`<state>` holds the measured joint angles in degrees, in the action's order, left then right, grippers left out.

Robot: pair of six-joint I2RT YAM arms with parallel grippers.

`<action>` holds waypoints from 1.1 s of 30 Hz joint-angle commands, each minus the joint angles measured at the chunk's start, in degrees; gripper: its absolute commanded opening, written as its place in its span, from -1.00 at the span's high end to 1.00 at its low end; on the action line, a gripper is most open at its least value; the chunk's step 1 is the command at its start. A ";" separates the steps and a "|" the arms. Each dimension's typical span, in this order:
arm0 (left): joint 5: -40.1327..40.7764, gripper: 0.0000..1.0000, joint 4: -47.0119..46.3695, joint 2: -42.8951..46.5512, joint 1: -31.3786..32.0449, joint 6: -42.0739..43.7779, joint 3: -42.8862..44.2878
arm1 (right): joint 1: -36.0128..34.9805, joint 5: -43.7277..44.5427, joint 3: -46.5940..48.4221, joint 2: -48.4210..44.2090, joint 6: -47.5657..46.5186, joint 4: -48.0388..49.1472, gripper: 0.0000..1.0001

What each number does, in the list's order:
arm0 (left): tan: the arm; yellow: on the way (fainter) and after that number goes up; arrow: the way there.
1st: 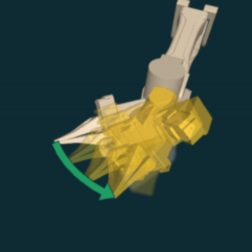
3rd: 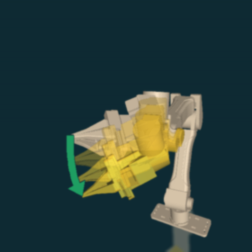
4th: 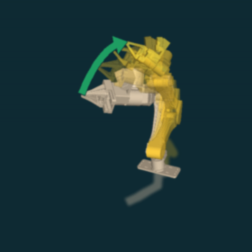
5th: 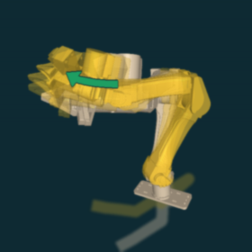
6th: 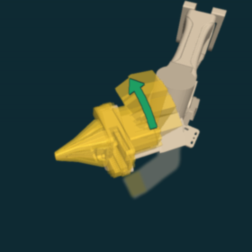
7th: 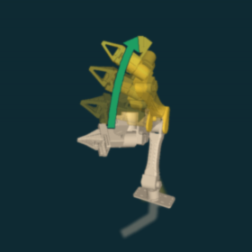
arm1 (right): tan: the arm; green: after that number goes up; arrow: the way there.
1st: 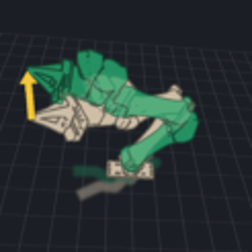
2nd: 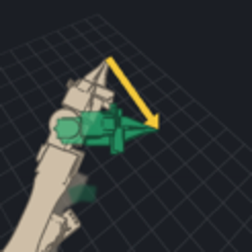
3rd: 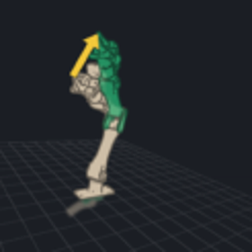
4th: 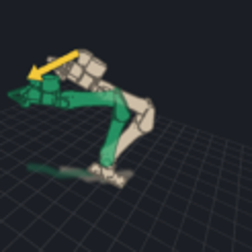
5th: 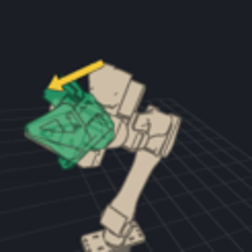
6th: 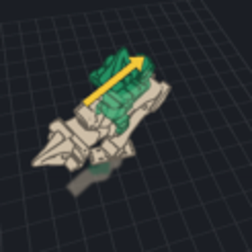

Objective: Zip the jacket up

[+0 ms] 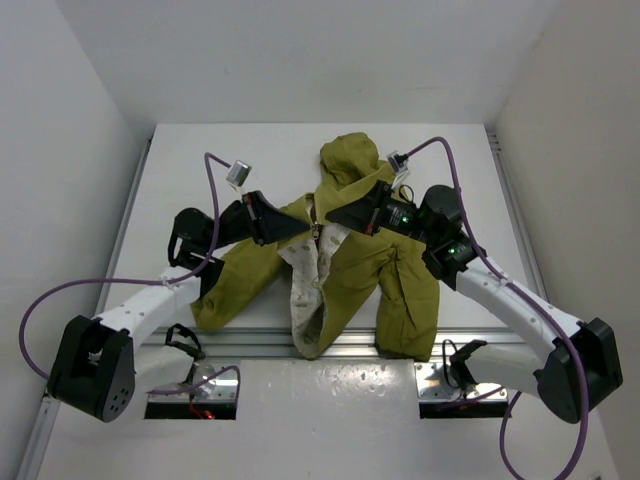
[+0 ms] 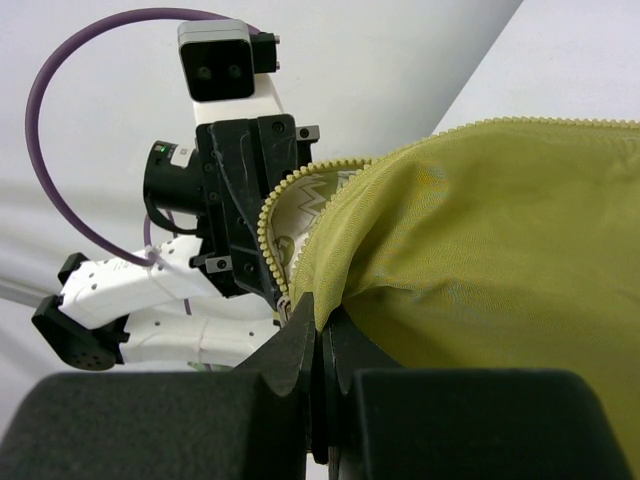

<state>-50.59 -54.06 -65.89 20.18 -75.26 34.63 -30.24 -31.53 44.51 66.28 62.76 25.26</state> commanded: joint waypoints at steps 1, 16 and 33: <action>0.75 1.00 -4.03 -0.03 -0.32 -0.23 1.23 | -0.43 -0.55 1.37 -0.89 -0.71 3.75 1.00; -0.30 1.00 -5.53 -0.56 0.21 -1.29 1.23 | -0.35 -0.02 2.07 -0.36 -0.97 3.48 1.00; 1.45 1.00 -6.05 -2.14 0.21 -1.82 2.37 | -1.58 -0.99 1.28 -0.71 -3.61 4.54 1.00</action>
<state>-50.50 -56.66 -67.88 20.23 -77.01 34.76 -30.87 -31.53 44.51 66.28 61.08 25.32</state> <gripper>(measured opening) 0.009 0.009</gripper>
